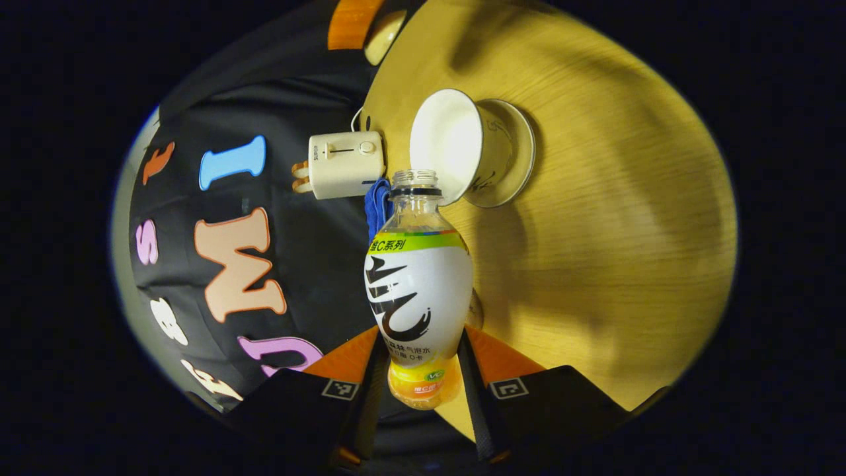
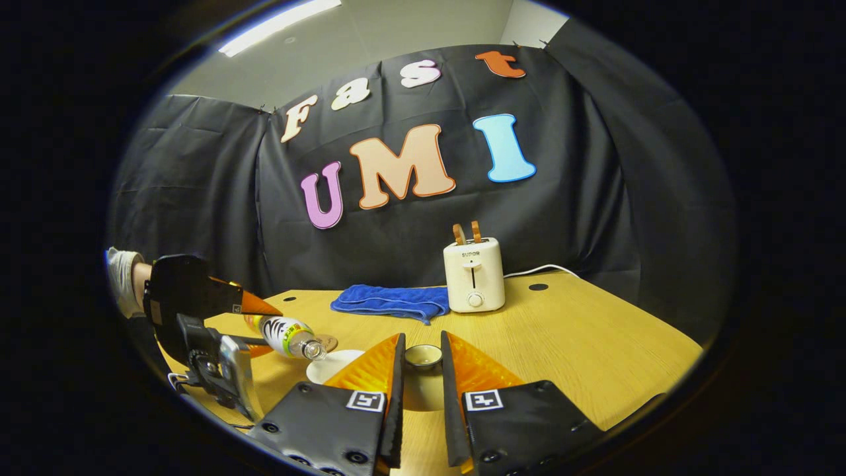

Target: Open the teacup lid with one hand, grasp the water bottle and pour water into the teacup with the other hand; after pouring, place the water bottle on the coaster and then close the teacup lid.

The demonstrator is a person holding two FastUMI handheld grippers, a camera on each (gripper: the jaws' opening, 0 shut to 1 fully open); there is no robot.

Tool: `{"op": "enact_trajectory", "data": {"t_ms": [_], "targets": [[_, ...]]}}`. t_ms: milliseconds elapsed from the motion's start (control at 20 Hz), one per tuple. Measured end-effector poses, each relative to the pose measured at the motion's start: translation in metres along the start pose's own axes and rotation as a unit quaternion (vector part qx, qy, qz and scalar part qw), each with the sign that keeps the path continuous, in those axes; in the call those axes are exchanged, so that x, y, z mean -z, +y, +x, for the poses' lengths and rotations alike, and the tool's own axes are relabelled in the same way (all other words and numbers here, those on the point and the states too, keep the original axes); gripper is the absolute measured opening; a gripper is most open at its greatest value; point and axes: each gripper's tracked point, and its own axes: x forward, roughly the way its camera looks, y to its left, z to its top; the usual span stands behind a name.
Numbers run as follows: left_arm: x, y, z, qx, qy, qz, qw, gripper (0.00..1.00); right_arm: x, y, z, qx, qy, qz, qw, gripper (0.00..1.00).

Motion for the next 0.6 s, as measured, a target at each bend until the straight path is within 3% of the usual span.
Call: {"op": "enact_trajectory", "data": {"t_ms": [350,600], "targets": [[-0.006,-0.008,-0.008,-0.001,-0.051,-0.180,0.982,0.57,0.003,0.001,0.001,0.002,0.003,-0.007,1.000,0.31],[-0.003,0.010,-0.015,-0.012,-0.087,-0.318,0.944,0.56,0.006,0.005,0.000,-0.002,0.004,-0.011,1.000,0.32]]}}
